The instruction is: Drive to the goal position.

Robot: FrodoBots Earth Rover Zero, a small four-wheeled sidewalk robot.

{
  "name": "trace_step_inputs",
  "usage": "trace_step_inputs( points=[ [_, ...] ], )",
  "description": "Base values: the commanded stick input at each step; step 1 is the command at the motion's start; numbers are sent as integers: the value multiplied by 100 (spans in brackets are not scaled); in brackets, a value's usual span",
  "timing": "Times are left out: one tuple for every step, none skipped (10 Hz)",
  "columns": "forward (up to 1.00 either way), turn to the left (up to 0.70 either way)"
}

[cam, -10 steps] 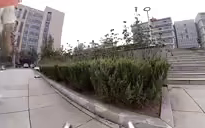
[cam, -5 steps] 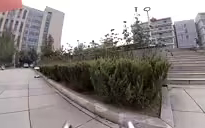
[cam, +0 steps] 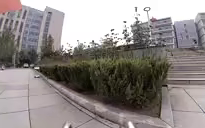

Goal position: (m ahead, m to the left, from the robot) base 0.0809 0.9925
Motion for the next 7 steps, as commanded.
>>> trace_step_inputs(
  points=[
    [70,14],
    [70,14],
    [70,14],
    [70,14],
    [70,14],
    [70,14],
    [70,14]
  ],
)
